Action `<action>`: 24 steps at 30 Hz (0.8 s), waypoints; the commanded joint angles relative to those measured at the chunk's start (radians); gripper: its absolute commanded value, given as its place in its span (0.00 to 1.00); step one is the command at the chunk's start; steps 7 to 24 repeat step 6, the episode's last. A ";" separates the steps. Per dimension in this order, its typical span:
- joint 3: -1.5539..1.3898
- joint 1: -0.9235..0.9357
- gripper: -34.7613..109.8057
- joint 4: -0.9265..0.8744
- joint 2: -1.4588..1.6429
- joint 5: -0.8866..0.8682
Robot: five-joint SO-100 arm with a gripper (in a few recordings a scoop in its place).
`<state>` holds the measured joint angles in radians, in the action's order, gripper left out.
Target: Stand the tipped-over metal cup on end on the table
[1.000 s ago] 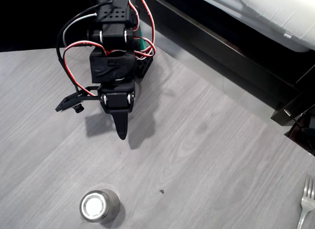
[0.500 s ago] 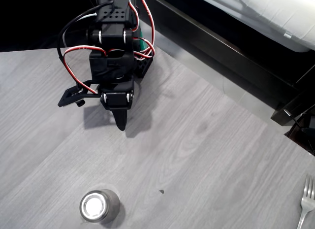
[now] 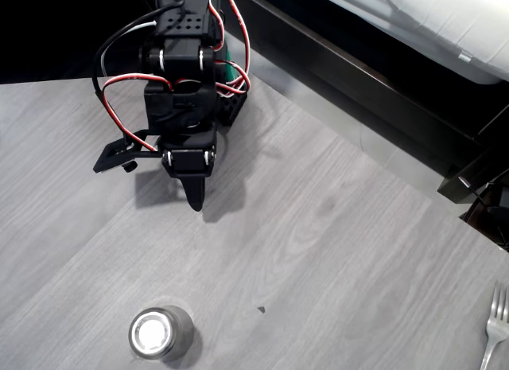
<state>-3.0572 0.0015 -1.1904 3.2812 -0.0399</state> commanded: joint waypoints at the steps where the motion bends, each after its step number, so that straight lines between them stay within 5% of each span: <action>1: 0.003 0.008 0.24 -0.003 0.029 0.008; 24: 0.003 0.008 0.24 -0.003 0.029 0.008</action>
